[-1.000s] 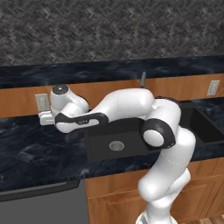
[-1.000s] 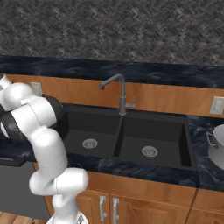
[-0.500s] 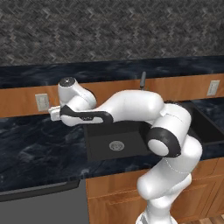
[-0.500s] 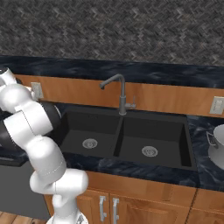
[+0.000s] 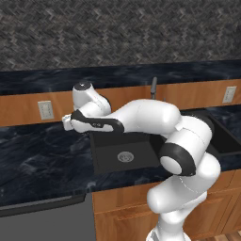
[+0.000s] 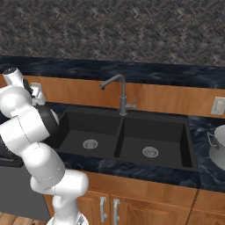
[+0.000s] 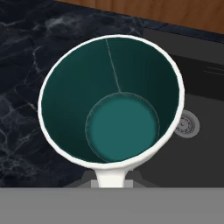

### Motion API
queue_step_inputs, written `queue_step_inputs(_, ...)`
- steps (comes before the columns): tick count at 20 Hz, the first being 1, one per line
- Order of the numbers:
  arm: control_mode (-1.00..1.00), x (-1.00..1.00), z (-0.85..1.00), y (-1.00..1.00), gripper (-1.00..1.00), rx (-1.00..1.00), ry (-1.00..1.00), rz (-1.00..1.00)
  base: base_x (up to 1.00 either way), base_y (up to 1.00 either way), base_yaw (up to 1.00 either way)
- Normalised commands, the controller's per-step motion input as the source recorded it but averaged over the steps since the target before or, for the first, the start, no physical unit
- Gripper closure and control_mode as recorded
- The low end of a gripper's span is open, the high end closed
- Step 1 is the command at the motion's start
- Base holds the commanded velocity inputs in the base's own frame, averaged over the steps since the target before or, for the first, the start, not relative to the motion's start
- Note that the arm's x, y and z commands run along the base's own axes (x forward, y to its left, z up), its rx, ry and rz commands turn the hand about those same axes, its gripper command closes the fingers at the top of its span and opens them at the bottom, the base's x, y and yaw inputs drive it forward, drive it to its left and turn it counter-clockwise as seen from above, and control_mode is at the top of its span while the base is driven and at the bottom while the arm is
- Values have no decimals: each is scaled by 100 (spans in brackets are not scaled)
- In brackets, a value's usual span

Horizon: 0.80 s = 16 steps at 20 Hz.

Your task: Place the mug in the left basin and the pot in the right basin of the sink.

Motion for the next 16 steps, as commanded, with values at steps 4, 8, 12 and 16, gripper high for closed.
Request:
queue_step_inputs(4,-100,0,-27,-37,100,-3,0,8,0,0,0)
queue_step_inputs(8,-100,-7,-39,-37,100,-3,0,2,0,0,0)
queue_step_inputs(12,-100,-9,-43,-34,100,-4,0,0,0,0,0)
queue_step_inputs(16,-100,-7,-25,-35,100,-1,0,0,0,0,0)
